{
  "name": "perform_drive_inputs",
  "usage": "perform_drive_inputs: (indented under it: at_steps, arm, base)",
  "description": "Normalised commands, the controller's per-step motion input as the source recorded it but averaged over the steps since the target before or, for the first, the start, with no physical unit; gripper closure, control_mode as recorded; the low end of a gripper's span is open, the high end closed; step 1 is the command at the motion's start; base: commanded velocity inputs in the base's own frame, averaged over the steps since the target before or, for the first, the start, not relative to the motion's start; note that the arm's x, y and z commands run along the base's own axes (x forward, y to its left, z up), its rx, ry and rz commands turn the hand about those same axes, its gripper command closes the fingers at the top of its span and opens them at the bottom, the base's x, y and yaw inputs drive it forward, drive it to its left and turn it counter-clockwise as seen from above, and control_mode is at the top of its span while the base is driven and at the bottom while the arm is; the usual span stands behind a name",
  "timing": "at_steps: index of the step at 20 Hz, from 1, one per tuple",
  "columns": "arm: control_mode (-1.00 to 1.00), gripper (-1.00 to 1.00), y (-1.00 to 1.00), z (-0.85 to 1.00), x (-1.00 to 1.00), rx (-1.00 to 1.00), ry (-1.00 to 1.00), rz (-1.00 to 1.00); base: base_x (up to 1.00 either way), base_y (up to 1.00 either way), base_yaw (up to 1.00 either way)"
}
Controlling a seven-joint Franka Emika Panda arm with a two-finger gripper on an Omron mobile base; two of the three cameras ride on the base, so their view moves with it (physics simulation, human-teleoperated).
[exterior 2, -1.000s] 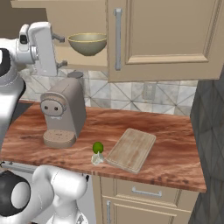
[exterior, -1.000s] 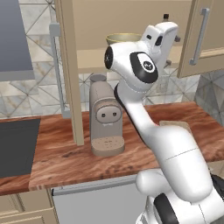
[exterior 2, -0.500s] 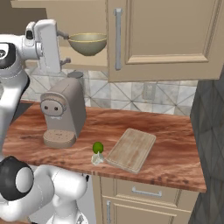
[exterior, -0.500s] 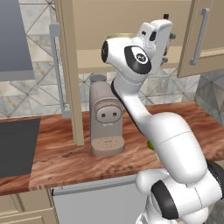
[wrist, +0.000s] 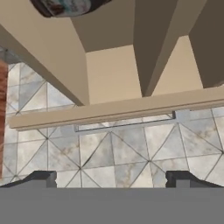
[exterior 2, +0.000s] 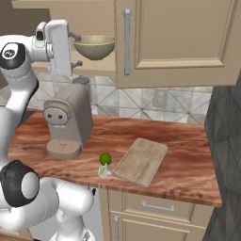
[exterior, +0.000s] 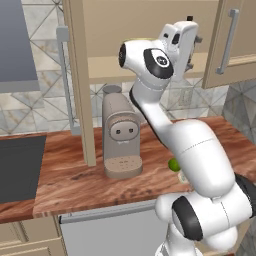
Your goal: Open the cabinet. Place the bowl and condiment on the counter. Then place the lime and garlic on the cutting board.
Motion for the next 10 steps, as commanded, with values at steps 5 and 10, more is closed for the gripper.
perform_drive_inputs:
  at_steps: [5, 10]
  arm:
    - [-1.0, -1.0, -0.17, 0.0, 0.21, 0.0, 0.0, -0.03]
    - [-1.0, -1.0, -0.18, 0.0, 0.22, 0.0, 0.01, -0.02]
  base:
    - [0.0, 0.0, 0.0]
    - [0.0, 0.0, 0.0]
